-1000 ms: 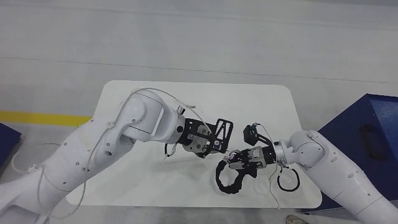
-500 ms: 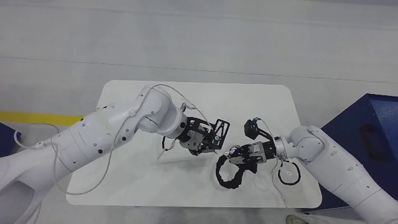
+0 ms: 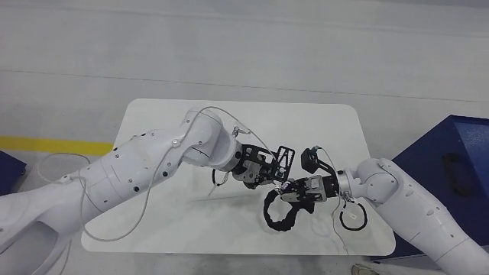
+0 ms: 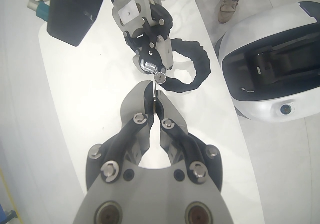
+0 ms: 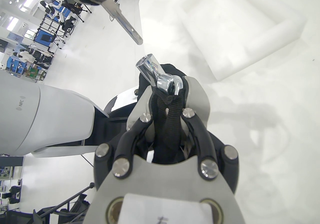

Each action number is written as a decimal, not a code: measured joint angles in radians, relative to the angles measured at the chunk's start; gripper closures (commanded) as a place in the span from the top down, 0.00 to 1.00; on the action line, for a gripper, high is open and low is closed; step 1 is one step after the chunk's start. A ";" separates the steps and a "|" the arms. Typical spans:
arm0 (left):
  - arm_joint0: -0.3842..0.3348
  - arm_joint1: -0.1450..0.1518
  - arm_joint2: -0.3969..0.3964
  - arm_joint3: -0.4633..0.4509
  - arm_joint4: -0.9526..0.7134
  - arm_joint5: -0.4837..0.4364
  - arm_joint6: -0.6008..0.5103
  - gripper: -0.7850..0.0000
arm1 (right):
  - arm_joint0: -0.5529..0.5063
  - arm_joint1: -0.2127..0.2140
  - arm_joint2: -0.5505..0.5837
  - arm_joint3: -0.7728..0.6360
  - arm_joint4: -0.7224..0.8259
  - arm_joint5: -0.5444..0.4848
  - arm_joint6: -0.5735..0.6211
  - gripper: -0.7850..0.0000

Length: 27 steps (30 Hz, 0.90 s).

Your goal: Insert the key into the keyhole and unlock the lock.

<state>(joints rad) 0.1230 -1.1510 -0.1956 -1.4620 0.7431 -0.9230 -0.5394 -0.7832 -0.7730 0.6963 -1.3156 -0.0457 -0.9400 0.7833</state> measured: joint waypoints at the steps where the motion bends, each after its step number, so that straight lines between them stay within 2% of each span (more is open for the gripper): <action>1: 0.002 -0.002 -0.002 -0.001 0.001 -0.002 -0.002 0.00 | -0.001 0.000 0.002 -0.001 -0.001 0.000 0.001 0.00; 27: 0.043 -0.050 -0.059 0.040 -0.015 -0.041 -0.069 0.00 | -0.024 0.003 0.046 -0.011 0.010 -0.003 0.036 0.00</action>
<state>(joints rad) 0.1661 -1.2011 -0.2546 -1.4219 0.7281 -0.9640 -0.6087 -0.8077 -0.7700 0.7422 -1.3268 -0.0360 -0.9430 0.8198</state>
